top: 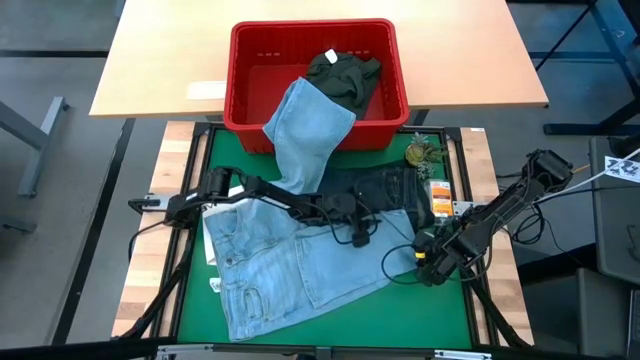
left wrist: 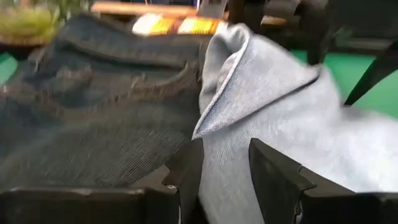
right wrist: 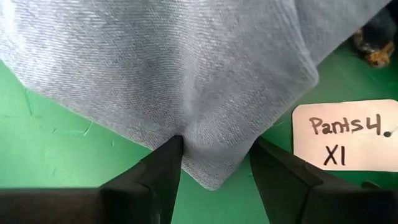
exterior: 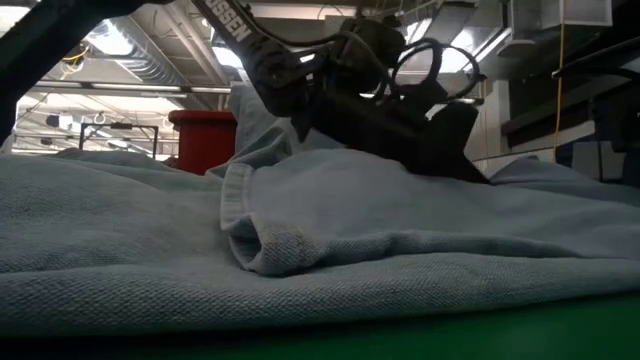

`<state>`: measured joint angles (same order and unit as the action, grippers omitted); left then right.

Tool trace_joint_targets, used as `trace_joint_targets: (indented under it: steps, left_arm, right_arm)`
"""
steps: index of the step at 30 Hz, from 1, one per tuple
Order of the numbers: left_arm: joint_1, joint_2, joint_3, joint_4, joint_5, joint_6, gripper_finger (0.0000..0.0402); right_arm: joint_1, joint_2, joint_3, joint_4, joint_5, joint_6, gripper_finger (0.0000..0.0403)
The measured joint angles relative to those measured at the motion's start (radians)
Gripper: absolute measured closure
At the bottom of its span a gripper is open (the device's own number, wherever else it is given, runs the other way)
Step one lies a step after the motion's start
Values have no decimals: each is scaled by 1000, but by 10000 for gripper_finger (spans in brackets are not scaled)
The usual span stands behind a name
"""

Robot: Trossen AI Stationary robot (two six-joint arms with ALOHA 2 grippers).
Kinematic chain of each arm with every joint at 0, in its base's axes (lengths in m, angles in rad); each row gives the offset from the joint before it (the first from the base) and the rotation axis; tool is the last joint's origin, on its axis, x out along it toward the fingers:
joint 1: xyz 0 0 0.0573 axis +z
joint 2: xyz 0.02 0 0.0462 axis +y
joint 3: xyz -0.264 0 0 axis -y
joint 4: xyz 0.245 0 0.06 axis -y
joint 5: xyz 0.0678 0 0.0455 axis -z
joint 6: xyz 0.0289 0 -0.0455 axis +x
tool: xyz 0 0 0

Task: Fold Laundry from Bin
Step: Fold the light blue jeans

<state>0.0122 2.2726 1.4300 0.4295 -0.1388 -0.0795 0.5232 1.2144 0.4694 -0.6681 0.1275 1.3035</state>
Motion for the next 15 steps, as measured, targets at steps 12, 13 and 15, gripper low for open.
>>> trace_joint_targets:
  steps: [12, 13, 15]
  left_arm:
    - [-11, -11, 19, 0, -7, 64, 271]
    - [-16, -11, 26, -1, -9, 68, 271]
    - [-26, -11, 47, -2, -9, 84, 271]
  right_arm:
    - [2, -9, 116, -159, -96, -52, 212]
    - [2, -14, 155, -202, -93, -62, 212]
    - [1, -18, 219, -301, -73, -82, 212]
